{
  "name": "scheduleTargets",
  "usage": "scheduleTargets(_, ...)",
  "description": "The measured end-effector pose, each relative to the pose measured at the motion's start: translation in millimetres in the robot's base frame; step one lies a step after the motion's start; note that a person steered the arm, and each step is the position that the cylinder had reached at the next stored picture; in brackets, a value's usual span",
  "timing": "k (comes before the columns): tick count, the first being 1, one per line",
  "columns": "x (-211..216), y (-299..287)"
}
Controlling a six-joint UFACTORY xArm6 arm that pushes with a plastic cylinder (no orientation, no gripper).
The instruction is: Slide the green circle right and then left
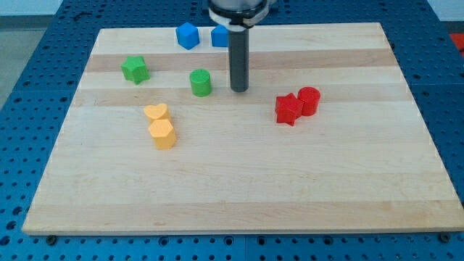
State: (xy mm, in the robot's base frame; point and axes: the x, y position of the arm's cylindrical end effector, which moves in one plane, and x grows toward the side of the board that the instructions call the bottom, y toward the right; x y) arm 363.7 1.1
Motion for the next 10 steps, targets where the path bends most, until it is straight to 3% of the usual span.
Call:
scheduleTargets(3,11.2,-75.0)
scheduleTargets(5,-45.2,-69.5)
scheduleTargets(8,-9.1,-144.9)
scheduleTargets(9,-11.2,-149.4)
scheduleTargets(10,-29.4,-115.5)
